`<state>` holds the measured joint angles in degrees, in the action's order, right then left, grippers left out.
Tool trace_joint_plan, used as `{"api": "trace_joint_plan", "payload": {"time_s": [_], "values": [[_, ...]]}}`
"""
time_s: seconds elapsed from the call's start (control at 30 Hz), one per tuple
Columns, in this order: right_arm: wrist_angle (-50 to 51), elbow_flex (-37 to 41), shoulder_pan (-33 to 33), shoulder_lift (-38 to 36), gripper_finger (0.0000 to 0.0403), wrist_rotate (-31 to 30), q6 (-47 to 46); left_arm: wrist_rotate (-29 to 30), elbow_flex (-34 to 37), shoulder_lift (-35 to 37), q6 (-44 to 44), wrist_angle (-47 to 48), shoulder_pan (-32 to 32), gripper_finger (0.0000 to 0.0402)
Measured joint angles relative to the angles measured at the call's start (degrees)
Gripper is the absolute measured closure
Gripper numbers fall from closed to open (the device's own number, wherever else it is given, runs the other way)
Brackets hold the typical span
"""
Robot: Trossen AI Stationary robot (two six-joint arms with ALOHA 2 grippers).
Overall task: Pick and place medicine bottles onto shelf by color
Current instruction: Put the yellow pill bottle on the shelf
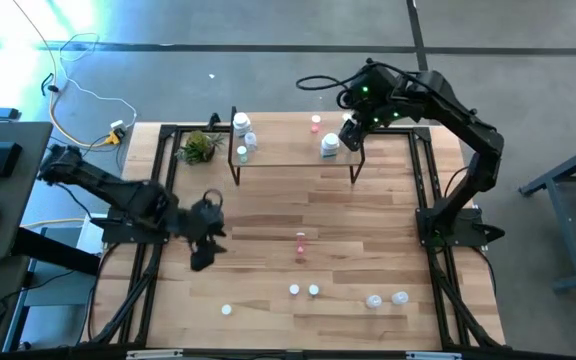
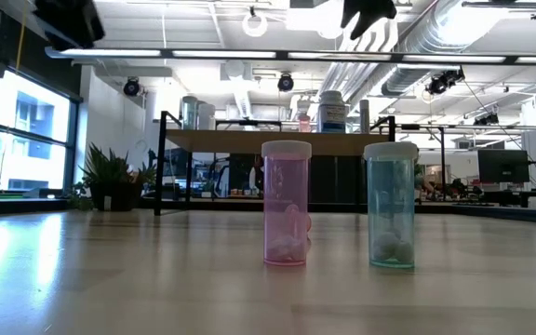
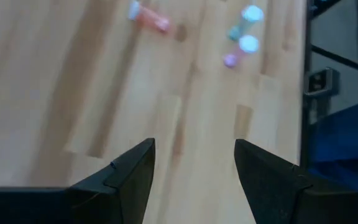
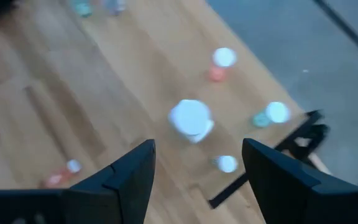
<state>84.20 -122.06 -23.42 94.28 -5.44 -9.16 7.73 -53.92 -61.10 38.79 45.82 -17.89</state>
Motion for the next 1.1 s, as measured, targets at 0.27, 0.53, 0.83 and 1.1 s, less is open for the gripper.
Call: {"api": "trace_joint_plan", "payload": {"time_s": [0.27, 0.53, 0.83, 1.1], "values": [[0.02, 0.00, 2.98, 0.00, 0.0171, 2.70, -1.54, 8.78, 4.79, 0.00, 10.61, -3.97, -10.74, 0.0193], [0.31, 0.00, 5.27, 0.00, 0.0171, 2.70, -2.86, 10.94, 5.81, -3.02, 14.50, -9.92, -17.28, 0.0193], [0.52, 0.00, 7.02, 0.01, 0.0171, 2.70, -2.87, 10.42, 5.80, -12.26, 11.59, -17.16, -20.85, 0.0193], [0.88, 0.00, 7.06, 0.02, 0.0171, 2.68, -4.08, 9.54, 5.72, -17.66, 11.58, -24.24, -22.92, 0.0193]]}}
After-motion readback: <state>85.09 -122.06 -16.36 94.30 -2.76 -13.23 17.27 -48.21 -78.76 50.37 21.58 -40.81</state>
